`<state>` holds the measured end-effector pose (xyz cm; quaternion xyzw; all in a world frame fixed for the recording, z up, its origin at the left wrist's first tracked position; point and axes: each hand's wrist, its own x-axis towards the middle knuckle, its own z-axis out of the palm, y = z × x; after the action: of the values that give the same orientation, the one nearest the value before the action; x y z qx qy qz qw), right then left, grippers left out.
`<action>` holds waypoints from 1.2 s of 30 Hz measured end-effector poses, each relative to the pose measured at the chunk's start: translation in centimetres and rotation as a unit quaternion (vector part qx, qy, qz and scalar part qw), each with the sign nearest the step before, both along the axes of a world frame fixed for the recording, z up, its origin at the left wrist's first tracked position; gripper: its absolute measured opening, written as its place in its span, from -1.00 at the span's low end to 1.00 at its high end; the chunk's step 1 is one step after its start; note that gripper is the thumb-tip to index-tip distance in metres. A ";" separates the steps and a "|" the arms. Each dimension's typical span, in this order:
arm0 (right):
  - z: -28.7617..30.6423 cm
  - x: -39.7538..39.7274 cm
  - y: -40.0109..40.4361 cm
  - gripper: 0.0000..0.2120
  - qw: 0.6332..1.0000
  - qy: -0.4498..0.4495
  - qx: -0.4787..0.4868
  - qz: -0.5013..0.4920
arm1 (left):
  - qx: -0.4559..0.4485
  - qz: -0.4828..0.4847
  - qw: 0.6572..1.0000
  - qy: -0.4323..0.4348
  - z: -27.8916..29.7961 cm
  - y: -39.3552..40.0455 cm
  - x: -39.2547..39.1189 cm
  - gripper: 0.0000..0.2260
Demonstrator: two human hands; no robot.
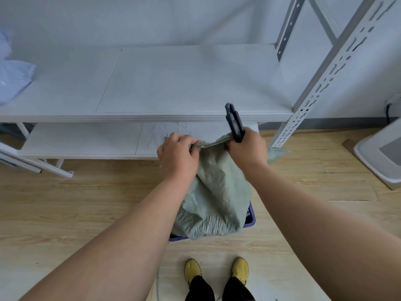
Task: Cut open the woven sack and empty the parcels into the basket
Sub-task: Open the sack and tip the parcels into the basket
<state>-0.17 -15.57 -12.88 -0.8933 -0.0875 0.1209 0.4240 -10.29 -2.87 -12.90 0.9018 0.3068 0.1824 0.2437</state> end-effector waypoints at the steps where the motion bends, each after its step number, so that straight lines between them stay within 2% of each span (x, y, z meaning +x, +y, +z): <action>1: 0.2 -0.1 0.2 -0.79 0.999 -0.020 0.032 -0.010 | 0.000 0.003 1.000 -0.007 0.0 0.0 0.0 -0.85; 3: 0.2 -0.1 0.4 -0.82 0.999 0.007 0.051 0.018 | -0.005 0.004 1.000 0.000 0.1 -0.1 0.1 -0.83; 5: -0.3 0.0 0.0 -0.90 0.993 0.107 0.009 0.058 | -0.019 -0.011 0.999 0.031 0.2 -0.2 0.1 -0.85; 6: -0.6 0.1 -0.4 -0.91 0.990 0.126 -0.016 0.060 | -0.036 -0.029 0.998 0.048 0.2 -0.1 0.1 -0.86; 7: -0.7 0.3 -0.7 -0.90 0.992 0.114 -0.028 0.043 | -0.059 -0.048 0.995 0.057 0.2 -0.1 0.1 -0.85; 10: 0.0 0.4 -0.7 -0.87 0.998 0.045 0.037 -0.001 | -0.102 -0.074 0.991 0.039 -0.2 -0.1 0.1 -0.79; 12: 0.3 0.4 -0.7 -0.93 0.998 0.063 0.012 0.024 | -0.126 -0.108 0.985 0.055 -0.3 -0.4 0.3 -0.68; 15: 0.3 0.3 -0.6 -0.90 0.994 0.059 -0.039 0.077 | -0.153 -0.167 0.965 0.133 -0.3 -1.5 0.6 -0.29; 16: 0.6 0.2 -0.4 -0.90 0.993 0.046 -0.044 0.098 | -0.144 -0.164 0.967 0.134 -0.4 -1.9 0.8 -0.25; 19: 1.3 0.0 0.0 -0.97 0.981 0.027 -0.057 0.182 | -0.126 -0.127 0.981 0.074 -0.3 -2.5 1.2 -0.45; 21: 1.6 0.4 -0.6 -0.93 0.978 0.053 -0.028 0.198 | -0.116 -0.114 0.983 0.085 -0.1 -2.4 1.5 -0.55; 25: 1.2 0.4 -2.3 -0.88 0.958 0.191 0.153 0.152 | -0.113 -0.091 0.985 0.089 0.1 -2.0 1.9 -0.83; 29: -0.6 0.1 -2.7 -0.78 0.965 0.160 0.186 0.095 | -0.099 -0.059 0.990 0.076 0.1 -1.4 1.8 -0.90; 31: -1.5 0.6 -3.1 -0.72 0.978 0.125 0.143 0.080 | -0.104 -0.054 0.990 0.079 0.0 -0.8 1.2 -0.92; 34: -3.2 1.6 -4.2 -0.59 0.990 0.077 -0.022 0.118 | -0.105 -0.060 0.989 0.082 -0.3 -0.4 0.2 -0.92; 36: -4.3 2.2 -4.9 -0.62 0.981 0.059 -0.118 0.145 | -0.110 -0.049 0.990 0.073 -0.5 -0.3 -0.4 -0.91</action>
<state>1.98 -20.50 -17.13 -0.9062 -0.1762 0.2428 0.2980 -10.68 -3.18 -13.36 0.8942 0.2980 0.0686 0.3270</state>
